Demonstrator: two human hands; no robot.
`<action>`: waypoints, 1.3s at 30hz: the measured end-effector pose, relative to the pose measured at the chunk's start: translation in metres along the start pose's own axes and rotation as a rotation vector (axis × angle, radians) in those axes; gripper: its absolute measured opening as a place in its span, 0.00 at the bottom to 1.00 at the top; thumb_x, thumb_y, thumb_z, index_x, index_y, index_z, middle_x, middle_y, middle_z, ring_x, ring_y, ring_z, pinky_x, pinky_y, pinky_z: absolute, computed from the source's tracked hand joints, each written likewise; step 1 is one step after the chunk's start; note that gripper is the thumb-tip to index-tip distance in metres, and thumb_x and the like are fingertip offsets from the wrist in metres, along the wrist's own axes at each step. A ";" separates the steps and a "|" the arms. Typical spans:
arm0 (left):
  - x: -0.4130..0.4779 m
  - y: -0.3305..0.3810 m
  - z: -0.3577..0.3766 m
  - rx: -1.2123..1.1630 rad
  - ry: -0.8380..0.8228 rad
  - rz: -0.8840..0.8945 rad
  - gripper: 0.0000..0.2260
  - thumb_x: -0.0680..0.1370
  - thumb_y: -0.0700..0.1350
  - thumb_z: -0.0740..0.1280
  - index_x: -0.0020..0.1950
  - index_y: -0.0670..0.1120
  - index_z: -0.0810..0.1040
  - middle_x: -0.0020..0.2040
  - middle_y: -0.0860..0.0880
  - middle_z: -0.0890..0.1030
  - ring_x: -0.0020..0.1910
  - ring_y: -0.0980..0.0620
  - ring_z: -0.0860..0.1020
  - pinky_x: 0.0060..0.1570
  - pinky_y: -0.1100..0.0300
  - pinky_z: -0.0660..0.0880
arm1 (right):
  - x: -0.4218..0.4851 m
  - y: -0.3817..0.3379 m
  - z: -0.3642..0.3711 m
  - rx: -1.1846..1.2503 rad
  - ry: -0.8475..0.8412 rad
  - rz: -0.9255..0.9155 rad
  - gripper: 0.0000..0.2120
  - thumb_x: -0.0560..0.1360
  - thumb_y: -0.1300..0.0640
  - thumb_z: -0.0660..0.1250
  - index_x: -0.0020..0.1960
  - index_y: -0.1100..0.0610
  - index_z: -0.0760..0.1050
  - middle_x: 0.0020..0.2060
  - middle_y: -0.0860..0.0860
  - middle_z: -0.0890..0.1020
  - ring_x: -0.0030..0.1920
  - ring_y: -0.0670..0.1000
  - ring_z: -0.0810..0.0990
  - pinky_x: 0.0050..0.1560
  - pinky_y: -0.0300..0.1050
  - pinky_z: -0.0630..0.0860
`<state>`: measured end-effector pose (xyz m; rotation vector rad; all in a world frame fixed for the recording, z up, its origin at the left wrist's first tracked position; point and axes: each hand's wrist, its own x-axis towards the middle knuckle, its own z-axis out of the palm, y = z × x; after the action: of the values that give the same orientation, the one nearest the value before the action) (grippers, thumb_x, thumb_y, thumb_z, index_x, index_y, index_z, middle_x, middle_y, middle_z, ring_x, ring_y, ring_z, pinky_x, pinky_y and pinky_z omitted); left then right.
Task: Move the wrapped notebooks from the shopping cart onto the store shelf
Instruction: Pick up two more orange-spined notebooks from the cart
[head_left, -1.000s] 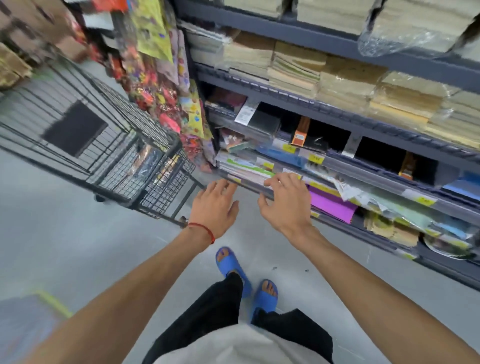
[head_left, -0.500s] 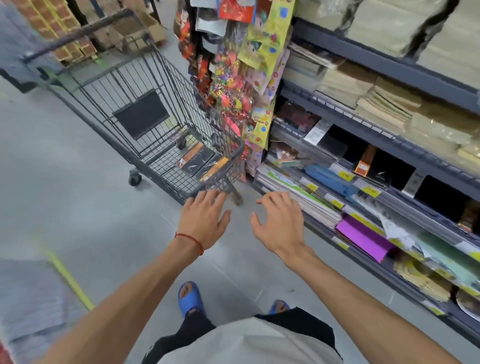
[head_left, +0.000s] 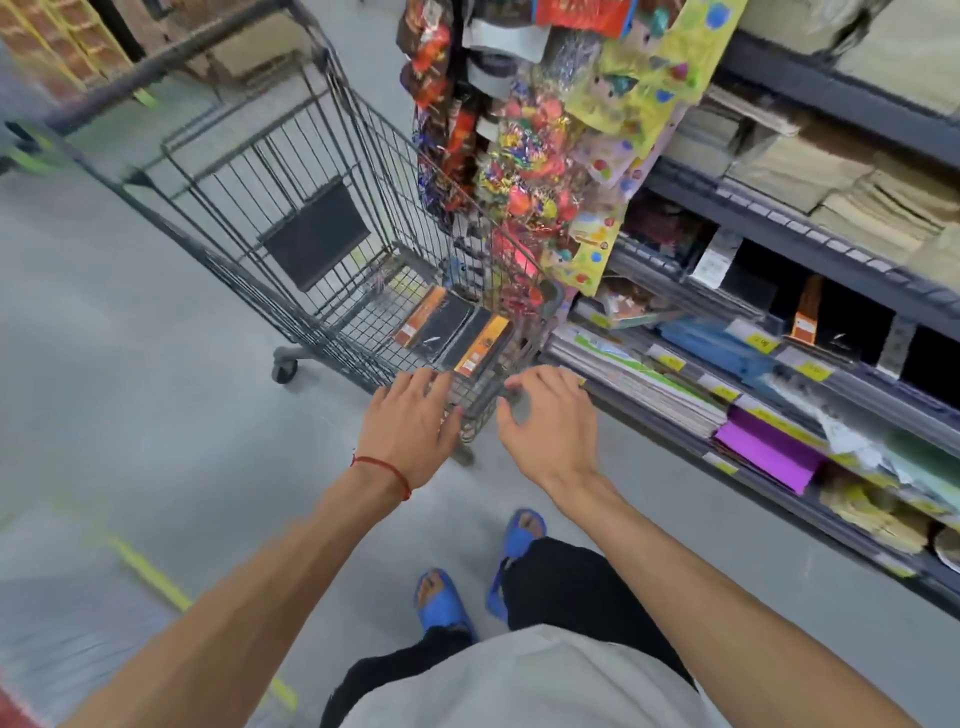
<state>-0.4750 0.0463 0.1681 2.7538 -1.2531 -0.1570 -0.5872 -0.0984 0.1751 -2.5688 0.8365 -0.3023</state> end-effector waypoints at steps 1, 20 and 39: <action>0.008 -0.007 0.001 -0.006 -0.016 0.002 0.18 0.81 0.57 0.55 0.65 0.48 0.71 0.57 0.49 0.76 0.54 0.46 0.74 0.50 0.50 0.75 | 0.009 -0.004 0.003 0.004 0.002 0.002 0.11 0.75 0.49 0.66 0.53 0.52 0.81 0.50 0.46 0.81 0.55 0.50 0.76 0.54 0.48 0.76; 0.202 -0.110 0.021 0.035 -0.224 -0.022 0.16 0.80 0.52 0.58 0.65 0.48 0.72 0.58 0.50 0.77 0.55 0.46 0.75 0.51 0.50 0.75 | 0.212 -0.011 0.097 0.047 -0.133 0.180 0.14 0.77 0.47 0.65 0.59 0.49 0.80 0.54 0.44 0.81 0.58 0.47 0.75 0.51 0.41 0.71; 0.329 -0.231 0.160 -0.093 -0.711 0.081 0.19 0.81 0.54 0.61 0.70 0.50 0.68 0.65 0.48 0.74 0.61 0.46 0.75 0.55 0.48 0.75 | 0.244 -0.038 0.273 0.028 -0.141 0.663 0.14 0.77 0.49 0.63 0.59 0.51 0.79 0.55 0.48 0.82 0.59 0.51 0.77 0.59 0.52 0.78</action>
<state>-0.1104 -0.0607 -0.0390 2.6329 -1.4246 -1.2330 -0.2840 -0.1293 -0.0320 -2.1002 1.5332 0.0685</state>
